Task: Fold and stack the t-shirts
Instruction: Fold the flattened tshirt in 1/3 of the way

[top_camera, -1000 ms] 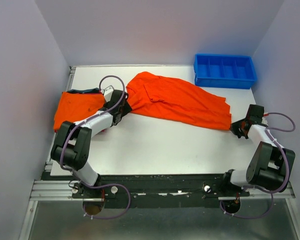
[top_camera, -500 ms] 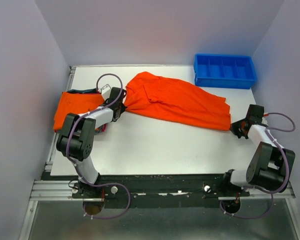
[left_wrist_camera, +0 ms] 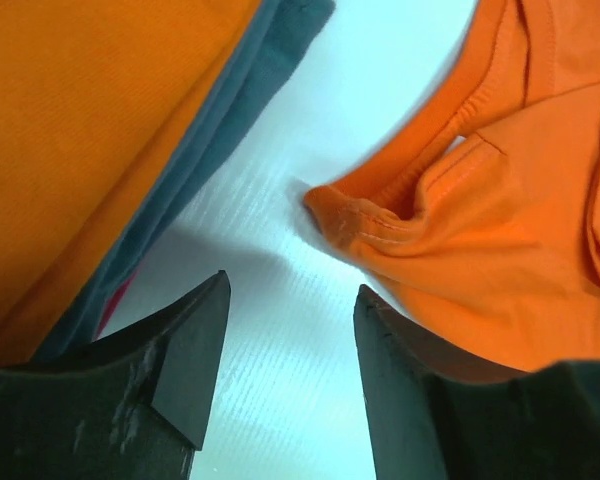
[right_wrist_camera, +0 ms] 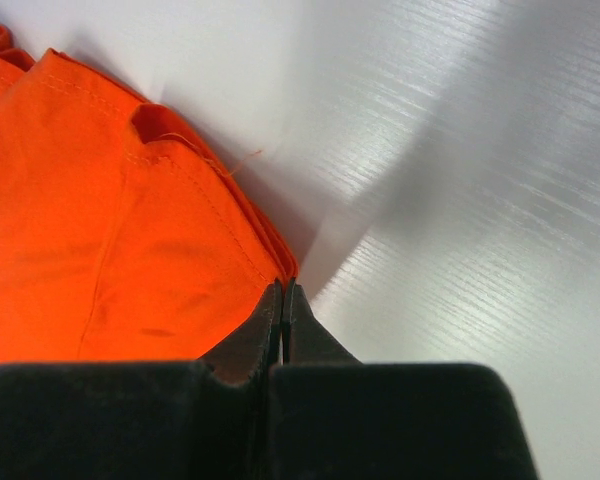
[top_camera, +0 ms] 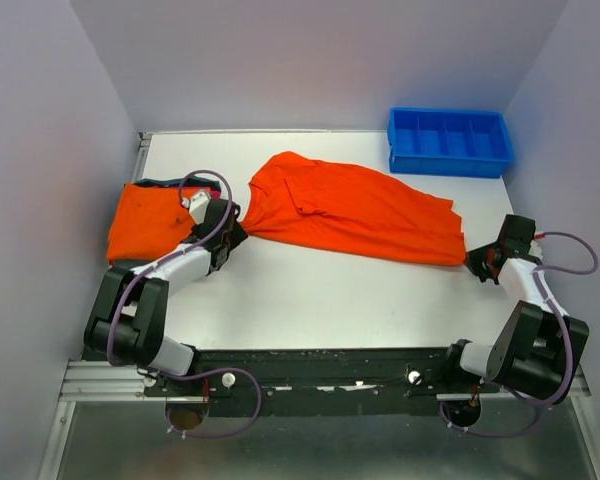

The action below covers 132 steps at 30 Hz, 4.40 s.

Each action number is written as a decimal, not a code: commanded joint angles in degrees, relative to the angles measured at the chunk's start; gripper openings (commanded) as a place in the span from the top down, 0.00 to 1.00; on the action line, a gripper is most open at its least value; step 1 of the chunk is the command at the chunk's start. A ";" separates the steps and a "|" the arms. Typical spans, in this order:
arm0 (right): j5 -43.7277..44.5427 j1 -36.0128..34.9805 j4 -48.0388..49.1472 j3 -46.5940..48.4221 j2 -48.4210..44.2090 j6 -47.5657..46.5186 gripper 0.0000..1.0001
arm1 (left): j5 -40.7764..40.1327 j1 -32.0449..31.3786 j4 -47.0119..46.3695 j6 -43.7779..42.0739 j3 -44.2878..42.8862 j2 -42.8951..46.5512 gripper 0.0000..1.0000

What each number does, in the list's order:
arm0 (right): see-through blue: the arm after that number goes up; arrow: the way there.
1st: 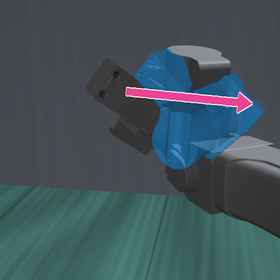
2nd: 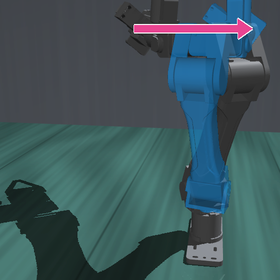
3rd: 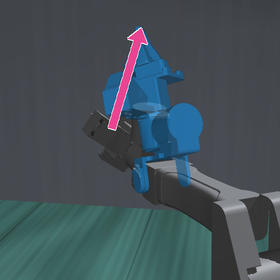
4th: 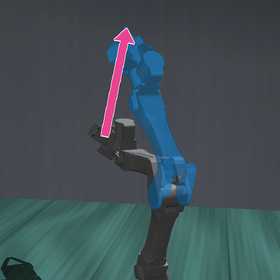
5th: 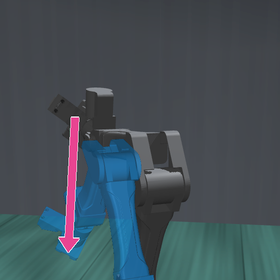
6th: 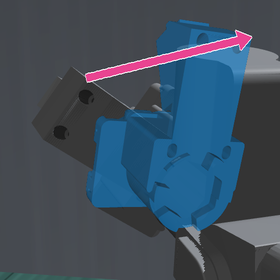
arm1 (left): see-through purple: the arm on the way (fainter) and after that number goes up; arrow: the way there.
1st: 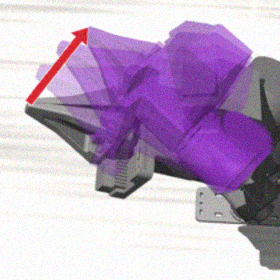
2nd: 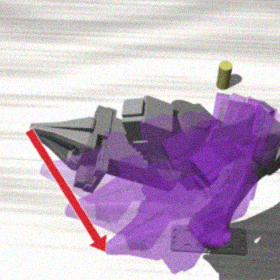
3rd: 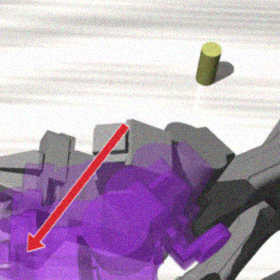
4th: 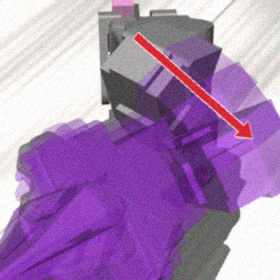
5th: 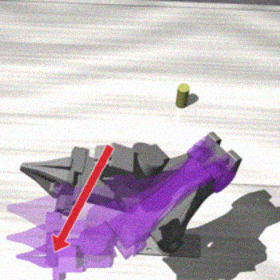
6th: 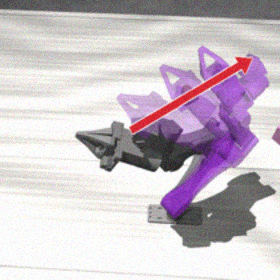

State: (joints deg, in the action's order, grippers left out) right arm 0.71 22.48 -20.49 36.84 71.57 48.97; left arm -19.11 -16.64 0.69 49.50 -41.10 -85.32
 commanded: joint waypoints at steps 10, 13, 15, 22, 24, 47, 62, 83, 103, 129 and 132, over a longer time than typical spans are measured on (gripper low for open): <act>-0.36 0.46 0.27 -1.33 0.15 -0.89 0.99 | 5.40 -1.55 -8.77 7.63 -1.16 -2.47 0.31; -0.36 0.46 0.54 -1.42 0.50 -0.46 0.99 | 4.09 -1.55 -9.56 8.68 -3.19 -6.16 0.33; -2.12 0.46 0.54 -1.16 0.59 -0.45 0.99 | 2.95 -1.55 -9.65 9.04 -4.42 -8.45 0.35; -1.15 0.46 0.19 -1.16 0.41 -0.02 0.99 | -1.27 -1.55 -7.01 11.06 -7.24 -14.00 0.57; -0.97 0.46 -0.25 -0.63 0.32 0.07 0.99 | -2.41 -1.55 -7.89 10.62 -6.45 -13.21 0.74; -4.14 0.46 -3.50 -0.64 -3.36 0.95 0.99 | -3.21 -2.69 -2.46 7.02 -3.01 -4.34 1.00; -7.13 0.46 -20.82 37.06 -16.71 0.60 0.99 | -10.07 -2.60 24.88 -8.09 -45.28 9.02 1.00; -23.38 0.46 -14.92 64.38 15.25 4.55 0.99 | -3.92 1.87 40.79 -11.26 -99.22 -25.58 1.00; -21.11 1.07 -6.06 32.19 16.15 2.36 0.99 | 4.08 3.64 12.60 -3.71 -29.79 -3.82 1.00; 0.94 2.31 -15.01 -10.29 -22.86 -1.07 0.99 | 7.25 -1.55 23.73 4.55 16.84 39.51 1.00; 1.23 2.31 -16.50 -12.23 -28.40 -0.98 0.99 | 8.65 -1.64 25.85 5.70 18.60 42.16 1.00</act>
State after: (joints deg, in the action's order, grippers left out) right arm -2.85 24.45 -32.01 27.18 48.77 48.58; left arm -12.47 -18.11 20.03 52.38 -24.62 -46.59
